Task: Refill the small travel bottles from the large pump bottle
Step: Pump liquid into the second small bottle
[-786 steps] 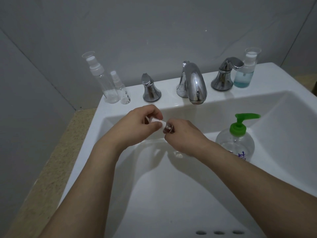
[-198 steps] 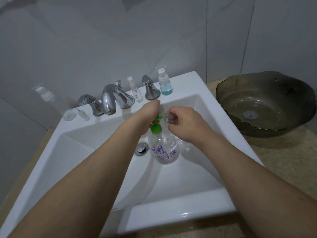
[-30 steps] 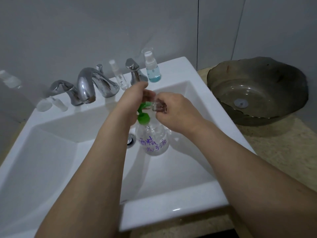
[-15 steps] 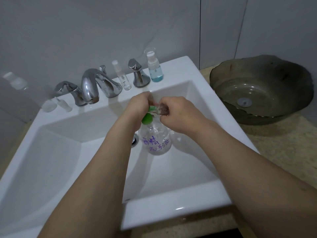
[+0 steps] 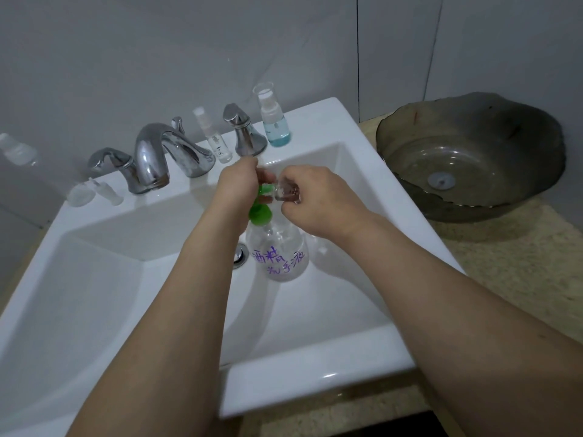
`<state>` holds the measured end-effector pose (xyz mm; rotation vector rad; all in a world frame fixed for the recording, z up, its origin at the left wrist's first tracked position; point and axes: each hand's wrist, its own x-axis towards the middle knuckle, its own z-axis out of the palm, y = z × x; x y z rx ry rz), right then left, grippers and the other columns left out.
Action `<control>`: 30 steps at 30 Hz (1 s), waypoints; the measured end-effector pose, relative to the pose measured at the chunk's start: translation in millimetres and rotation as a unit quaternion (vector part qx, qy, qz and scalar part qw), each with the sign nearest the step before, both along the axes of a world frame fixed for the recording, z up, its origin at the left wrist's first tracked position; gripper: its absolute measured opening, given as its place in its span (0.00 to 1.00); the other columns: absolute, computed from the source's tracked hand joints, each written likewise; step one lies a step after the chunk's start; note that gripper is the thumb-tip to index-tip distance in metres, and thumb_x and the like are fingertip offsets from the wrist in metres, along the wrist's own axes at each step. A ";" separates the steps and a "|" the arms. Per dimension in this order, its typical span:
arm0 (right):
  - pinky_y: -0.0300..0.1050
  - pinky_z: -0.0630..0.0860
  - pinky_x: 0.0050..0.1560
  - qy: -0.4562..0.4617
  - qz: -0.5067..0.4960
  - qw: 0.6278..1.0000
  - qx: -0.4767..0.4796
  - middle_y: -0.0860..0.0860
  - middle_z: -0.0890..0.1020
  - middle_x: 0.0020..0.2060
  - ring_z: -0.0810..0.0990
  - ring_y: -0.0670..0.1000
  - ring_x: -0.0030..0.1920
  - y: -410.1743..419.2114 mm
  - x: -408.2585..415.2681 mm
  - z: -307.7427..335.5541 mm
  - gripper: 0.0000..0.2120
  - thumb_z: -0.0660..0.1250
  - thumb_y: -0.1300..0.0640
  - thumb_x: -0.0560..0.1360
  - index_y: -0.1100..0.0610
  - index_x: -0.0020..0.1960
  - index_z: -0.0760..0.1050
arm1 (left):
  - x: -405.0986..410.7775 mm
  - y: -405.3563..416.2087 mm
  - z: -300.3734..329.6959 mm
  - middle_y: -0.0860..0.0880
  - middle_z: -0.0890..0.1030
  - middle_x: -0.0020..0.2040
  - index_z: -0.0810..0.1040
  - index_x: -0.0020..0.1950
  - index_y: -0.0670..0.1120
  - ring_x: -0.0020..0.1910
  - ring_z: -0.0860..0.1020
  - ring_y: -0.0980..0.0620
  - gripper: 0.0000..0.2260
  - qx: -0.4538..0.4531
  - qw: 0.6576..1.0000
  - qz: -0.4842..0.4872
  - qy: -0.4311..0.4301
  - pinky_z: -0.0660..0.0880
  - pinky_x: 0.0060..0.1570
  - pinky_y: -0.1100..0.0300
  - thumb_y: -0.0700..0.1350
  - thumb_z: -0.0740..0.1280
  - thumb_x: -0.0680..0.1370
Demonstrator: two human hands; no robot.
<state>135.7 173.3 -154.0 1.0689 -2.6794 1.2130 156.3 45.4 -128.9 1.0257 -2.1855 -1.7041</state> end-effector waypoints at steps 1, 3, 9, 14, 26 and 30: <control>0.42 0.68 0.43 -0.003 0.003 1.000 0.008 0.46 0.76 0.42 0.73 0.50 0.44 -0.1 -0.1 -0.8 0.12 0.66 0.60 0.70 0.54 0.53 0.77 | 0.9 1.5 -0.3 0.45 0.78 0.34 0.74 0.36 0.45 0.31 0.75 0.46 0.13 -0.014 1.000 -0.002 -0.027 0.69 0.32 0.60 0.45 0.57 0.79; 0.46 0.74 0.44 -0.018 0.002 0.999 0.043 0.50 0.79 0.44 0.76 0.53 0.46 -1.4 -0.7 -3.3 0.10 0.66 0.59 0.70 0.55 0.52 0.77 | 2.2 4.4 -0.8 0.43 0.77 0.31 0.74 0.37 0.45 0.28 0.73 0.47 0.10 -0.042 0.996 -0.017 -0.073 0.68 0.30 0.61 0.41 0.58 0.77; 0.47 0.76 0.44 -0.037 -0.005 0.997 0.069 0.51 0.80 0.44 0.77 0.55 0.45 -2.4 -0.7 -5.1 0.08 0.65 0.58 0.70 0.55 0.49 0.77 | 2.0 3.2 -4.5 0.40 0.77 0.35 0.75 0.40 0.43 0.26 0.70 0.47 0.08 -0.047 0.995 -0.024 -0.083 0.65 0.27 0.62 0.41 0.59 0.75; 0.45 0.73 0.42 -0.014 0.001 0.999 0.034 0.49 0.79 0.43 0.76 0.54 0.45 -1.4 0.0 -3.3 0.09 0.66 0.59 0.70 0.54 0.50 0.76 | 2.4 1.3 -1.4 0.44 0.78 0.39 0.74 0.43 0.44 0.32 0.73 0.47 0.14 0.008 0.998 -0.017 -0.064 0.67 0.33 0.59 0.52 0.57 0.79; 0.44 0.72 0.44 -0.009 0.002 1.000 0.020 0.48 0.77 0.44 0.75 0.52 0.45 0.4 0.6 -0.4 0.13 0.66 0.60 0.70 0.54 0.54 0.77 | 2.7 2.0 -1.2 0.46 0.77 0.33 0.74 0.39 0.46 0.25 0.73 0.49 0.12 0.005 0.998 -0.038 -0.057 0.67 0.26 0.65 0.48 0.58 0.79; 0.48 0.75 0.45 -0.038 -0.006 0.997 0.071 0.51 0.79 0.44 0.77 0.55 0.45 -2.8 -0.3 -6.0 0.09 0.65 0.59 0.70 0.55 0.50 0.76 | 4.3 4.6 -3.1 0.45 0.76 0.30 0.74 0.38 0.45 0.26 0.69 0.49 0.11 -0.021 0.995 -0.048 -0.087 0.65 0.29 0.62 0.44 0.58 0.79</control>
